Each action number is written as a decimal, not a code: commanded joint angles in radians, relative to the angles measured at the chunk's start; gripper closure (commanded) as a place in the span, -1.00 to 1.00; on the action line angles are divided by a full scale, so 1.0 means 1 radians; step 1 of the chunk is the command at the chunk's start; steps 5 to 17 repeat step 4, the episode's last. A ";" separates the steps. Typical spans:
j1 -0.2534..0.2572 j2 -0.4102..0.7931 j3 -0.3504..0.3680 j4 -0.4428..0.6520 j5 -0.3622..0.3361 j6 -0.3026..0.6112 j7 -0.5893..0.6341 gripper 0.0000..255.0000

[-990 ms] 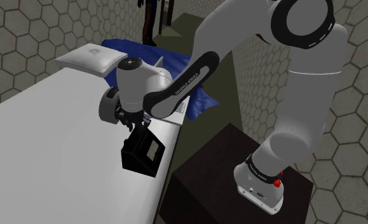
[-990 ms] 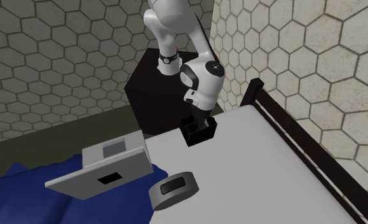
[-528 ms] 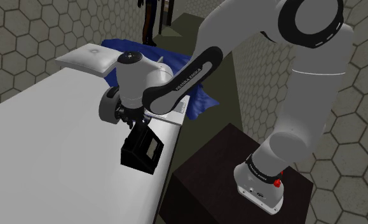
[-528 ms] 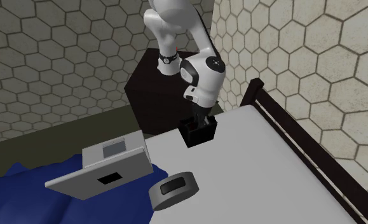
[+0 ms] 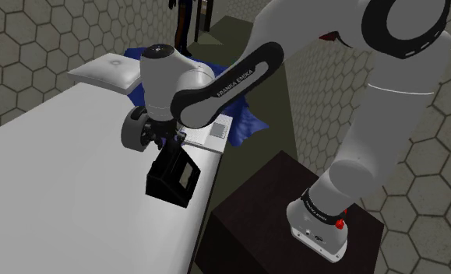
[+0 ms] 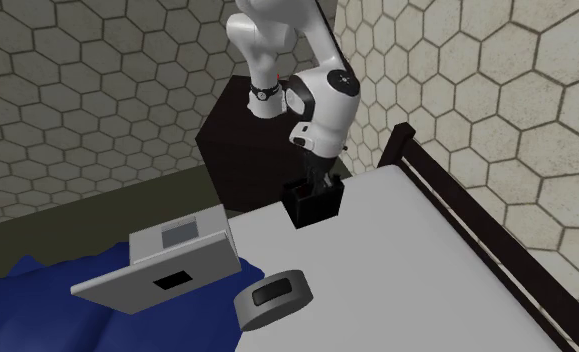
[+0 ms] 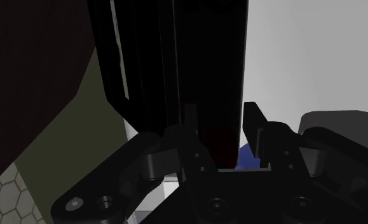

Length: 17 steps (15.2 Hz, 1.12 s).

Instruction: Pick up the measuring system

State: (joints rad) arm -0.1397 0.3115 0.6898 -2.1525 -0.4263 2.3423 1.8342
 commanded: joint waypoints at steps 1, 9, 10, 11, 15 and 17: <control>-0.012 -0.026 0.013 0.000 0.025 -0.015 -0.019 1.00; -0.017 -0.039 0.019 0.002 0.039 -0.026 -0.029 1.00; -0.017 -0.039 0.019 0.002 0.039 -0.026 -0.029 1.00; -0.017 -0.039 0.019 0.002 0.039 -0.026 -0.029 1.00; -0.017 -0.039 0.019 0.002 0.039 -0.026 -0.029 1.00; -0.017 -0.039 0.019 0.002 0.039 -0.026 -0.029 1.00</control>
